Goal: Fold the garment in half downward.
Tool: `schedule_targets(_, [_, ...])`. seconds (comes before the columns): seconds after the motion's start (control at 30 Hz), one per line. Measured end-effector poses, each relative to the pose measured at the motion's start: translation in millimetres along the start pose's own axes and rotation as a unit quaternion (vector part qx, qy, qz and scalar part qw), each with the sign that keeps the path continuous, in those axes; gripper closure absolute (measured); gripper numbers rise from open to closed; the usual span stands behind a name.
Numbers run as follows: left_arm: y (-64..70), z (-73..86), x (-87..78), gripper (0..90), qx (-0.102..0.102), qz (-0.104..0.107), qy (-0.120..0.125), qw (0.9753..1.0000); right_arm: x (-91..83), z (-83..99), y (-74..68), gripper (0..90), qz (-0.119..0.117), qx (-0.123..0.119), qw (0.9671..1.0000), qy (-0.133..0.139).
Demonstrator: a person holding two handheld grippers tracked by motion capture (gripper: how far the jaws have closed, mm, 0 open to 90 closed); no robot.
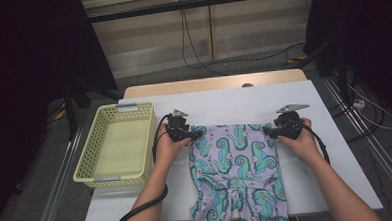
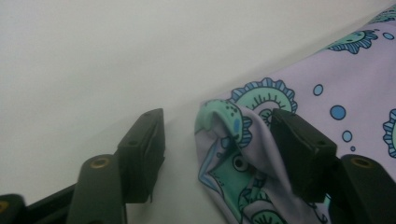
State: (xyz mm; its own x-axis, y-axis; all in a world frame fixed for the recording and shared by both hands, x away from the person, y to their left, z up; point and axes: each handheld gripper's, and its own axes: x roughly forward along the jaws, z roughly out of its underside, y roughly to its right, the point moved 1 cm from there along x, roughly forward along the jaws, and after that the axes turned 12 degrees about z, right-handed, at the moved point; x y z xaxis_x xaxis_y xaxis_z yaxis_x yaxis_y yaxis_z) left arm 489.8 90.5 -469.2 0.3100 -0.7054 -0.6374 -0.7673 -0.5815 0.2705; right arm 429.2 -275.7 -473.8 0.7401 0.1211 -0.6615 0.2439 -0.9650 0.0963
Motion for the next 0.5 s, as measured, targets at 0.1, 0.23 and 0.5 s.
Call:
schedule_targets(0.1, [3.5,-0.8,0.4,44.0,0.004,0.005,-0.008,1.0000,-1.7,1.2,-1.8,50.4,-0.001,0.004,1.0000,0.001])
schedule_targets(0.23, [7.9,-1.6,0.5,53.2,0.008,0.015,-0.019,0.9997,-3.7,1.0,-4.7,65.2,-0.018,-0.006,0.9998,0.001])
schedule_targets(0.5, [15.6,-4.3,1.4,80.7,-0.011,0.034,-0.031,0.9989,-4.7,0.8,-8.1,85.6,-0.042,-0.004,0.9991,0.001])
